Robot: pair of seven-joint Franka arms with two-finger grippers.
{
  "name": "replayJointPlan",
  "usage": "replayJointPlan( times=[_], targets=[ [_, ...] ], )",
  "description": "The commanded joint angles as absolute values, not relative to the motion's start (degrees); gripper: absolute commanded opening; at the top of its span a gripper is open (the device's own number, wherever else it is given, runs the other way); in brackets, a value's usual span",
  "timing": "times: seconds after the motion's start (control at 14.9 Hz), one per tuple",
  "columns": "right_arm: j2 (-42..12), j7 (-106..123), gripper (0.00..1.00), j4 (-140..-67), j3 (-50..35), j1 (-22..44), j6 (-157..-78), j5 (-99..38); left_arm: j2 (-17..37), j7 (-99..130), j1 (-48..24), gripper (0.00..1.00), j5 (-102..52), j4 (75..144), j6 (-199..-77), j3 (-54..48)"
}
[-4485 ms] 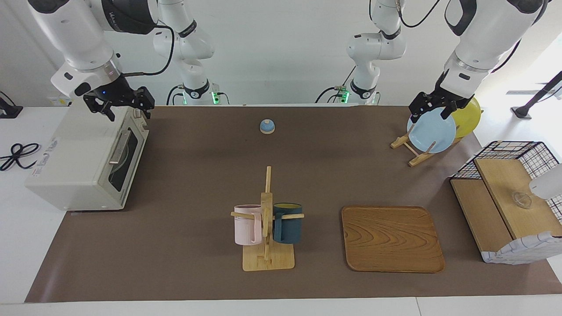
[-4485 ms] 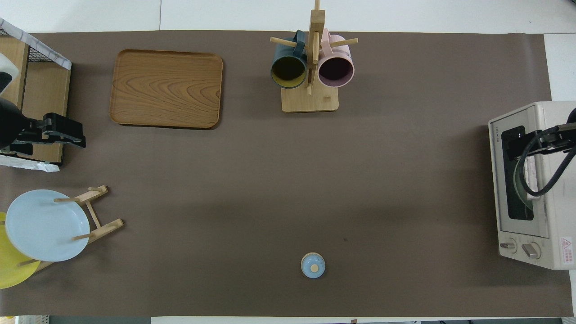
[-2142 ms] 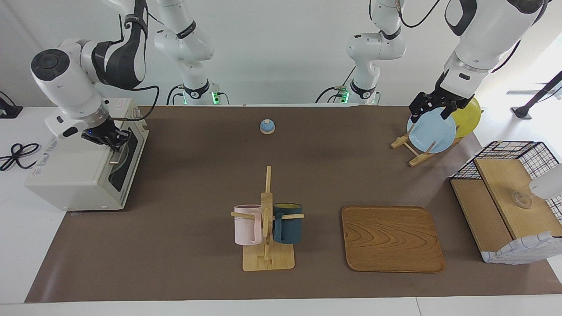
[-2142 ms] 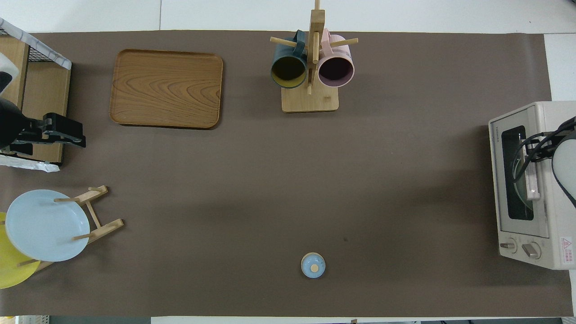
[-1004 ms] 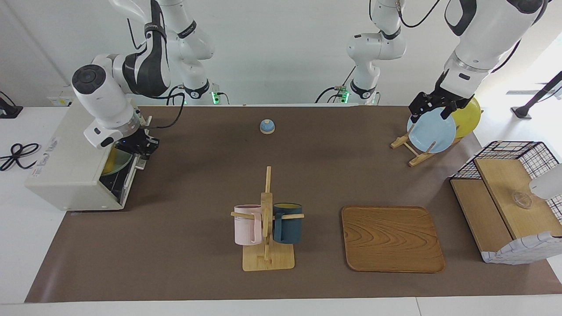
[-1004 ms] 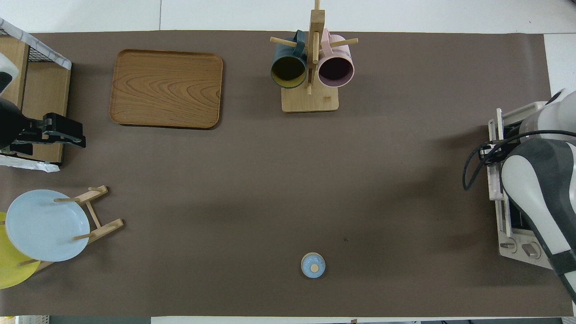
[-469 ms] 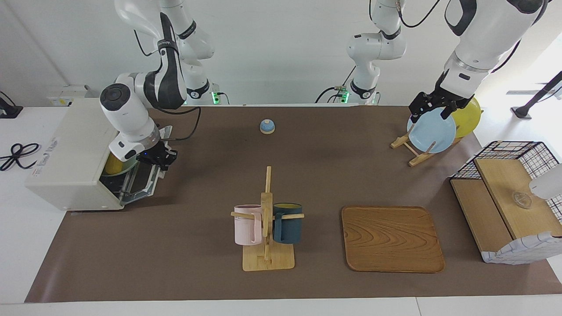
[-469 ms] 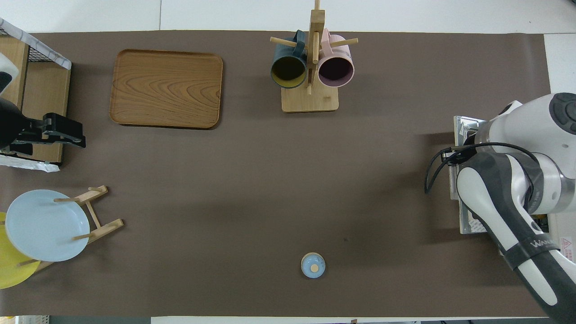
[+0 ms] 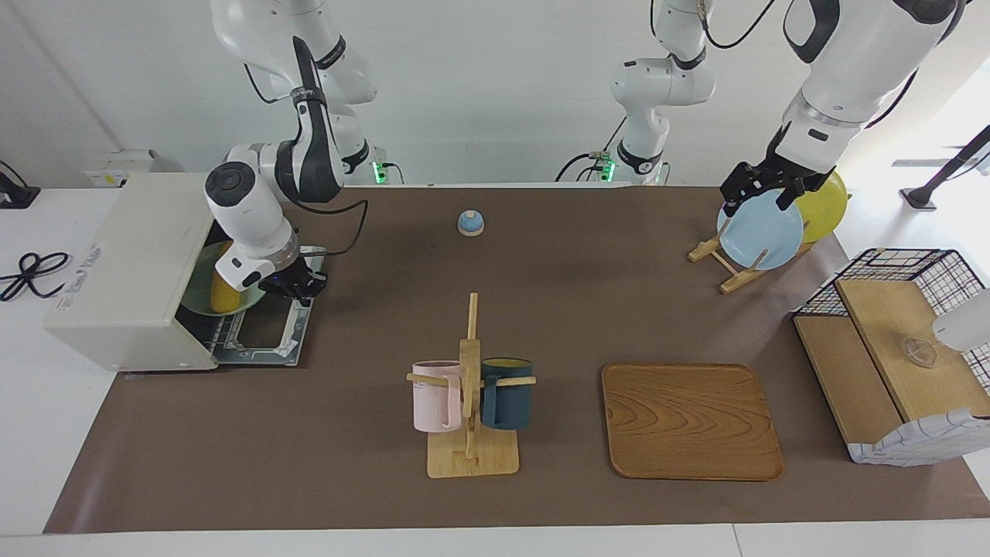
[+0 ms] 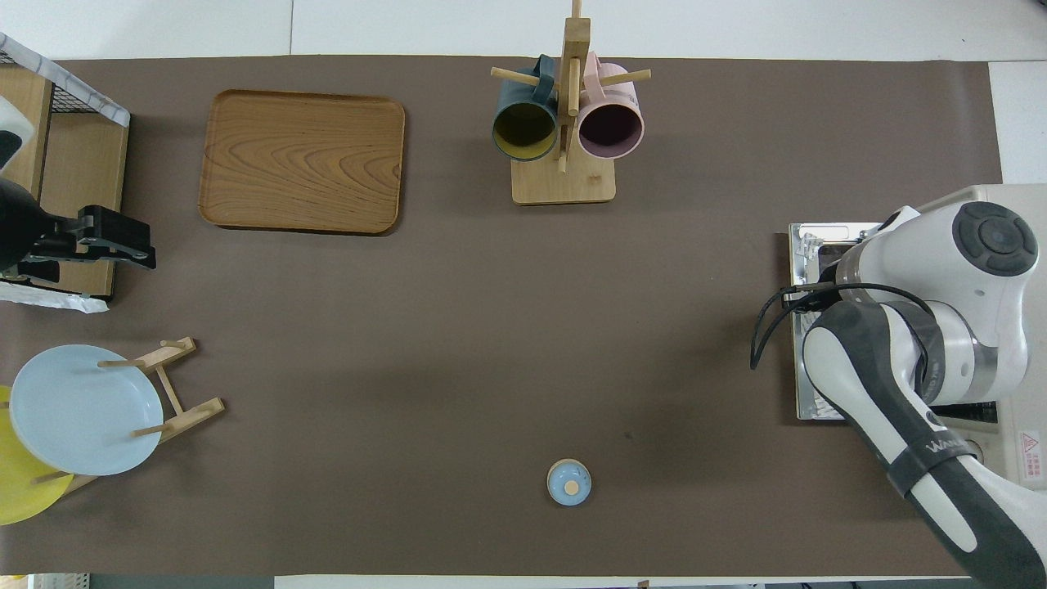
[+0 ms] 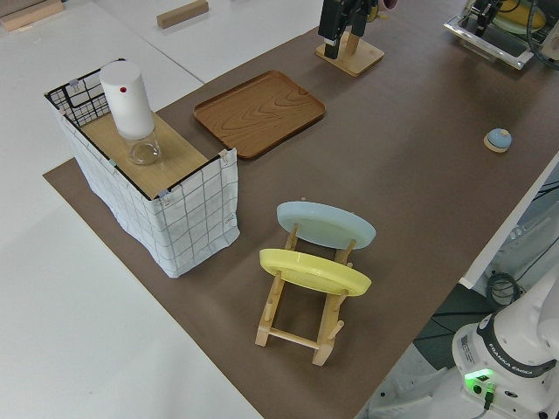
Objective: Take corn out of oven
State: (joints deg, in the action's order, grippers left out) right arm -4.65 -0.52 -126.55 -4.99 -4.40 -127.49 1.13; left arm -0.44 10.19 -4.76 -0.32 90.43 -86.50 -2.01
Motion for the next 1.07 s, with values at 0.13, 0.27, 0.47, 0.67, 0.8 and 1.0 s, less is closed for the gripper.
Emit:
replayJointPlan(
  times=[0.13, 0.27, 0.47, 0.67, 0.8, 1.0],
  targets=[
    [-4.74, -1.32, 0.0, -125.17, -5.19, -4.66, -125.44, 0.88, 0.0, 10.11, -4.13, 1.0, 0.35, 89.47, -85.25, -2.46],
    [-5.1, -1.41, 0.0, -119.82, -5.1, -4.83, -117.02, 0.88, -0.09, 10.11, -4.04, 1.0, 0.26, 89.47, -84.9, -2.46],
    [-2.64, -1.49, 0.27, -118.04, -4.57, -6.23, -112.15, 0.88, -0.09, 10.11, -4.13, 1.0, 0.26, 89.47, -85.25, -2.46],
    [-1.94, -0.71, 0.39, -119.88, -4.66, -9.92, -112.24, 0.97, -0.09, 10.11, -4.13, 1.0, 0.35, 89.47, -85.17, -2.46],
    [-1.06, -0.62, 0.39, -122.33, -4.66, -10.28, -113.55, 0.97, -0.09, 10.19, -4.13, 1.0, 0.35, 89.47, -85.34, -2.46],
    [-0.26, -0.44, 0.38, -124.62, -4.75, -11.16, -115.4, 0.97, -0.09, 10.28, -4.22, 1.0, 0.35, 89.47, -85.61, -2.46]
  ],
)
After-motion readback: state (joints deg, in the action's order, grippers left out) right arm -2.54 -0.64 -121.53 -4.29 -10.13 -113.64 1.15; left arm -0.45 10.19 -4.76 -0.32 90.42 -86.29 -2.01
